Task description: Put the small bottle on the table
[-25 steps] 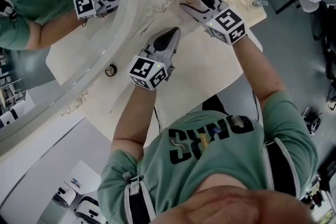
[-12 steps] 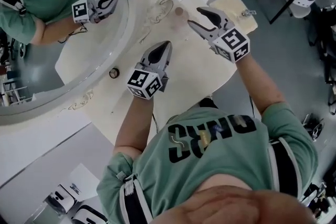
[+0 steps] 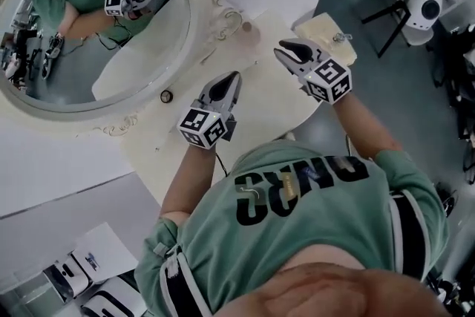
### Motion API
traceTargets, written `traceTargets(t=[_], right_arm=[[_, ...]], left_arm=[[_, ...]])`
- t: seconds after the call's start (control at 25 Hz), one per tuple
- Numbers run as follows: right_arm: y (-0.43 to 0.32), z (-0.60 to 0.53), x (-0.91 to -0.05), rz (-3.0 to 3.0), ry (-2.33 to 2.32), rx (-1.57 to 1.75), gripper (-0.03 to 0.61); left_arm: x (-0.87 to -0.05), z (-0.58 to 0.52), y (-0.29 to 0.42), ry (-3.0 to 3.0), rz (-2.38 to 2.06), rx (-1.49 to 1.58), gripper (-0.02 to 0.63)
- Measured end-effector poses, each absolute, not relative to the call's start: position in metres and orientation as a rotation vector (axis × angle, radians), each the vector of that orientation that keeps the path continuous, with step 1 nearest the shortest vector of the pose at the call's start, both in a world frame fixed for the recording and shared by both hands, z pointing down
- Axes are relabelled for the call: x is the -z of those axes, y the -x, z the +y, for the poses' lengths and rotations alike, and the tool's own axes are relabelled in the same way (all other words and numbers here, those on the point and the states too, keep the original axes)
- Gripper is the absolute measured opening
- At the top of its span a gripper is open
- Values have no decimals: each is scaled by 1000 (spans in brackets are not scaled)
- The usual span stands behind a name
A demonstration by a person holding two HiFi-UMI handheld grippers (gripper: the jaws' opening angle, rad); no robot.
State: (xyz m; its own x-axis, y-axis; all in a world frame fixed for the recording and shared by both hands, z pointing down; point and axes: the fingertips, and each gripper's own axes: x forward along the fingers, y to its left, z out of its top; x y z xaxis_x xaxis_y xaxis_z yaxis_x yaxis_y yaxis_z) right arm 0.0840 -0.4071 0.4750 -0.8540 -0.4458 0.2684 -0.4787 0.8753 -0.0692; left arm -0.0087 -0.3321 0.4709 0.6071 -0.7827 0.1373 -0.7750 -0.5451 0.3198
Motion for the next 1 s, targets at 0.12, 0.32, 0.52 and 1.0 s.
traceTargets(t=[0.12, 0.32, 0.52, 1.0], right_arm=[[-82, -386, -469, -2788, -720, -203, 61], [-73, -345, -459, -2756, -801, -214, 23], [-60, -306, -448, -2731, -927, -272, -3], [-65, -241, -434, -2730, -989, -310, -5]], left_arm=[[-462, -312, 15, -2504, -1235, 38, 9], [-448, -276, 37, -2577, -1150, 38, 9], [-441, -238, 63, -2660, -1038, 32, 9], [-431, -177, 93, -2667, -1041, 73, 9]])
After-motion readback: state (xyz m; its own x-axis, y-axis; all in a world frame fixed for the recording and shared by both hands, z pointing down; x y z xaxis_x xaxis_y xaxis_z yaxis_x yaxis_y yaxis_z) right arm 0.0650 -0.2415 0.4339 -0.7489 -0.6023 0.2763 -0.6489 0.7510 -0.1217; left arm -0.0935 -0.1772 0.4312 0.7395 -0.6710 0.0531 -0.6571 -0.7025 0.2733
